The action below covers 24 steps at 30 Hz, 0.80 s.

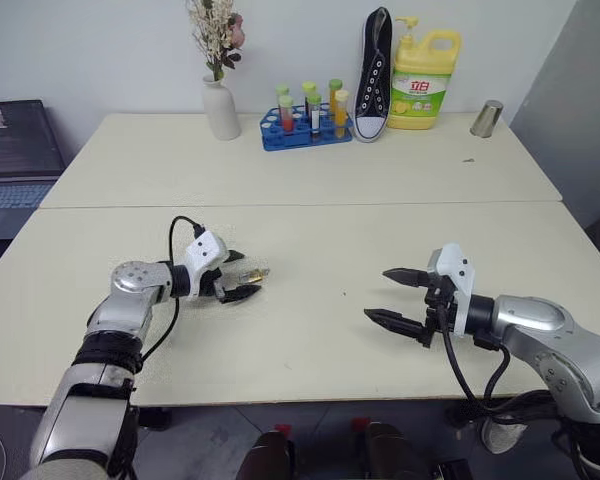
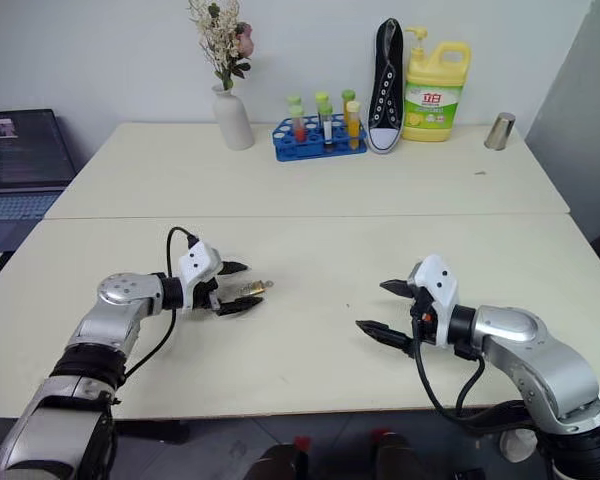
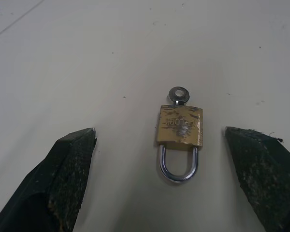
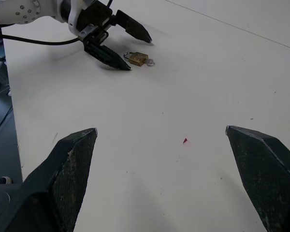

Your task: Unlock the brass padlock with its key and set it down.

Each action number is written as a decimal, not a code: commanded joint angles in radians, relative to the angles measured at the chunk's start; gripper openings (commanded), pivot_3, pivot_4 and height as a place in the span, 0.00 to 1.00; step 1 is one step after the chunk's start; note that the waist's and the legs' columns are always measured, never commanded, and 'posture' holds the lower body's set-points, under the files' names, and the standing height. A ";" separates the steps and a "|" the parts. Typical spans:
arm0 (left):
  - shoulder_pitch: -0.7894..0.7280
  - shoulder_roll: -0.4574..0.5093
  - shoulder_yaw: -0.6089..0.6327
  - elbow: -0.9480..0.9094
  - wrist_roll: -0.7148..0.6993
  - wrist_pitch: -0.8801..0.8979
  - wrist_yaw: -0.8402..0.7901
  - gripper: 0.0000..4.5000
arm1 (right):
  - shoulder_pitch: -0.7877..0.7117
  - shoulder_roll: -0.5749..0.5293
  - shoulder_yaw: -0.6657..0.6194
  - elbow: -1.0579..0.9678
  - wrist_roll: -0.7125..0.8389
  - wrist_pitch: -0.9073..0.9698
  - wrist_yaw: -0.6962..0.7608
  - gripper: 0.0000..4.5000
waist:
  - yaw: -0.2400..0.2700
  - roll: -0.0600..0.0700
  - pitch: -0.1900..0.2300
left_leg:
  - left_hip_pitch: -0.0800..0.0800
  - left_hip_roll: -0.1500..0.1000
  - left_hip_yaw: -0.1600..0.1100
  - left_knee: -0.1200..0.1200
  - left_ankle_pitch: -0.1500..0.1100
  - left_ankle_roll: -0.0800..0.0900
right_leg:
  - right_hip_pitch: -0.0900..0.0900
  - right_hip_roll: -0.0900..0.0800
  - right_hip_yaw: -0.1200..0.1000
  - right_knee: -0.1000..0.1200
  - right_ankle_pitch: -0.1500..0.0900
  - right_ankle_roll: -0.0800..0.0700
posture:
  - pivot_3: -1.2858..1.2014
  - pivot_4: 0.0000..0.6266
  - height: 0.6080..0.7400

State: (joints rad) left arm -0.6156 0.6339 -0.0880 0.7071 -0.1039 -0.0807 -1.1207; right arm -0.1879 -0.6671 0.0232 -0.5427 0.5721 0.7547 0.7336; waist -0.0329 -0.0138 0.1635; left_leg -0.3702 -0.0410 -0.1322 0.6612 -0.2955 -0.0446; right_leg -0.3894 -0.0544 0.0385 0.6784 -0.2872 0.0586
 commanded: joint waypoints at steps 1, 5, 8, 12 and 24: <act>-0.054 -0.003 -0.009 0.089 0.032 -0.062 -0.020 1.00 | -0.009 0.003 -0.014 -0.051 0.022 0.015 -0.020 0.99 | 0.000 0.000 0.000 | 0.000 0.000 0.000 0.000 0.000 0.000 | 0.000 0.000 0.000 0.000 0.000 0.000 | 0.52 0.24 1.00; -0.121 -0.009 -0.044 0.203 0.078 -0.082 -0.060 1.00 | -0.002 0.001 -0.032 -0.075 0.039 0.043 -0.036 0.99 | 0.001 0.000 0.000 | 0.000 0.000 -0.001 0.000 0.000 0.000 | 0.000 0.000 0.000 0.000 0.000 0.000 | 0.52 0.24 1.00; -0.128 0.001 -0.056 0.232 0.091 -0.081 -0.098 0.91 | 0.002 -0.002 -0.042 -0.090 0.048 0.056 -0.047 1.00 | 0.001 0.000 0.000 | 0.000 0.000 0.000 0.000 0.000 0.000 | 0.001 0.000 0.000 0.000 0.000 0.000 | 0.52 0.24 1.00; -0.130 0.005 -0.068 0.252 0.111 -0.074 -0.120 0.67 | -0.001 -0.002 -0.049 -0.095 0.063 0.067 -0.062 1.00 | -0.001 0.000 0.000 | 0.001 0.000 0.000 0.000 0.000 0.000 | 0.001 0.000 0.000 0.001 0.000 0.000 | 0.52 0.24 1.00; -0.026 -0.029 -0.056 -0.081 0.013 -0.088 -0.201 0.22 | -0.003 -0.022 -0.054 -0.088 0.061 0.069 -0.060 1.00 | 0.000 0.000 0.000 | 0.004 0.001 0.000 0.000 0.000 0.000 | 0.003 0.001 0.001 0.001 0.000 0.000 | 0.52 0.24 1.00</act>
State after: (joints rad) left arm -0.6521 0.6170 -0.1344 0.7285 -0.0625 -0.1565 -1.2946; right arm -0.1832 -0.6772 -0.0007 -0.5959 0.6200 0.8297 0.6711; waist -0.0325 -0.0138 0.1634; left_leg -0.3671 -0.0402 -0.1323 0.6612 -0.2955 -0.0444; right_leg -0.3873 -0.0543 0.0397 0.6793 -0.2874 0.0591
